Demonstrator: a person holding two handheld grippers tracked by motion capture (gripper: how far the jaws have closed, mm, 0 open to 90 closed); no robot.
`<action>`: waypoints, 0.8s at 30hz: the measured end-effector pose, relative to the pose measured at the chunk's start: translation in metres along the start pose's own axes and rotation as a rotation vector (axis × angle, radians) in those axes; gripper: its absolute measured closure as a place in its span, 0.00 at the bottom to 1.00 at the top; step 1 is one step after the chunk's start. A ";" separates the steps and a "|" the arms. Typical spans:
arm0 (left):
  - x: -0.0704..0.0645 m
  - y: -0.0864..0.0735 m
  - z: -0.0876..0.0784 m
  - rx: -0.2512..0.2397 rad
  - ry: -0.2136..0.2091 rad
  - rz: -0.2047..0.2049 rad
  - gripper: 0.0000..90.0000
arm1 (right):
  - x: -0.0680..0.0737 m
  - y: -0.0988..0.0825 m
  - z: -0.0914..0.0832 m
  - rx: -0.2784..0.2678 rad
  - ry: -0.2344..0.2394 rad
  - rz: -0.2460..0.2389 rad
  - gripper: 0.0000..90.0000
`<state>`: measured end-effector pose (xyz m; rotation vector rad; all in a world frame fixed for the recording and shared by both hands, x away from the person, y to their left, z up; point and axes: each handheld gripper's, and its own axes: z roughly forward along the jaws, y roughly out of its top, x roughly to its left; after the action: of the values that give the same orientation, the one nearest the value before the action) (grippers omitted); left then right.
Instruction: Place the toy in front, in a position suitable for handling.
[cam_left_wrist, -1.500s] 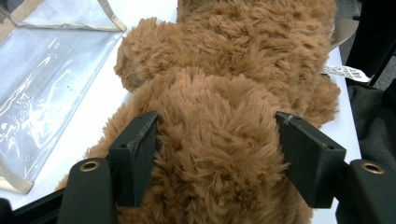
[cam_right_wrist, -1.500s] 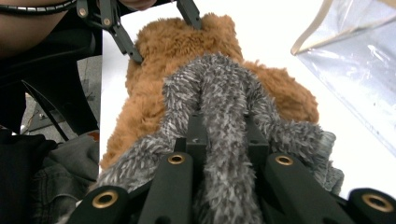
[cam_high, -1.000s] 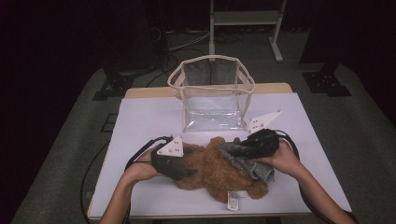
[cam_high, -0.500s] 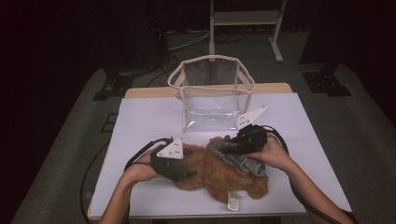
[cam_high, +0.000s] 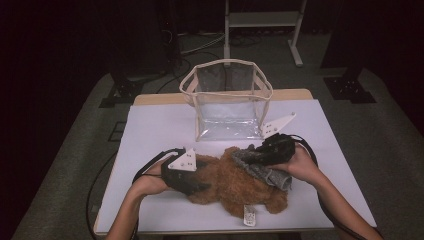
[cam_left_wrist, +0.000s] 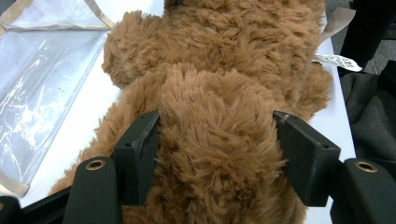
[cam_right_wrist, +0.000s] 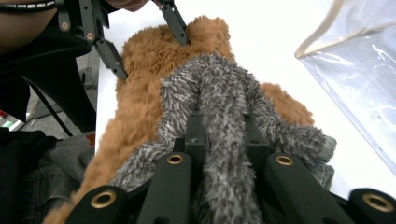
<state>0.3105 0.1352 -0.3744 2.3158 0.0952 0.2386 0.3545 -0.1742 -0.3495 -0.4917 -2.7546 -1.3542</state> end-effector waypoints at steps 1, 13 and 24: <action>0.000 0.000 0.000 0.000 0.000 0.000 0.38 | -0.001 0.002 0.004 0.000 0.006 -0.004 0.86; 0.000 -0.002 -0.001 -0.007 -0.002 -0.003 0.39 | -0.001 0.003 0.004 -0.008 0.012 -0.008 0.86; 0.000 -0.002 -0.001 -0.008 -0.006 -0.005 0.41 | 0.000 -0.002 -0.004 -0.011 0.013 0.005 0.86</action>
<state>0.3099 0.1373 -0.3751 2.3082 0.0973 0.2287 0.3537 -0.1781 -0.3486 -0.4876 -2.7352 -1.3672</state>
